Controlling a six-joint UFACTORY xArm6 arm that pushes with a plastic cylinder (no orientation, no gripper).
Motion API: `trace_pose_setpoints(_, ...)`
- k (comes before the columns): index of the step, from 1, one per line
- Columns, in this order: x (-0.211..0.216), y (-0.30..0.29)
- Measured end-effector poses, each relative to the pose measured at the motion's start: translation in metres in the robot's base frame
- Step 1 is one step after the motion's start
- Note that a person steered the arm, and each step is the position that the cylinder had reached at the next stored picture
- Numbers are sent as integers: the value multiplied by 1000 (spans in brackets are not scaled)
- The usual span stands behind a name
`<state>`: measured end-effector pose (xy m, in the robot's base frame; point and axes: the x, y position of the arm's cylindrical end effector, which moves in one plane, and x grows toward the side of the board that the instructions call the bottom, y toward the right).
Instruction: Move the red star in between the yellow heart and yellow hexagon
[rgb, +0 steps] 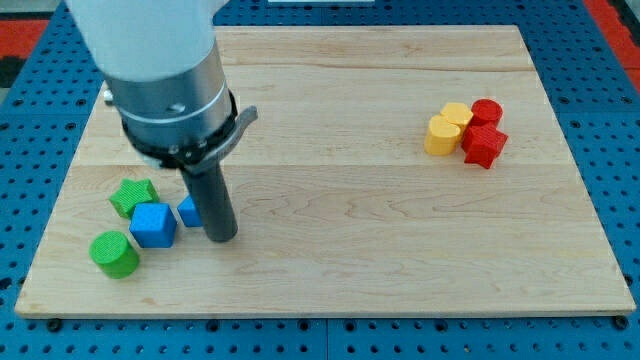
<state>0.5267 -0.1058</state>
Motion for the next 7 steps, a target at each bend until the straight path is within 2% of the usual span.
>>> trace_pose_setpoints(1,-36,0)
trace_pose_setpoints(2,-17,31)
trace_pose_setpoints(3,19,34)
trace_pose_setpoints(4,27,19)
trace_pose_setpoints(5,15,147)
trace_pose_setpoints(6,14,234)
trace_pose_setpoints(7,-9,297)
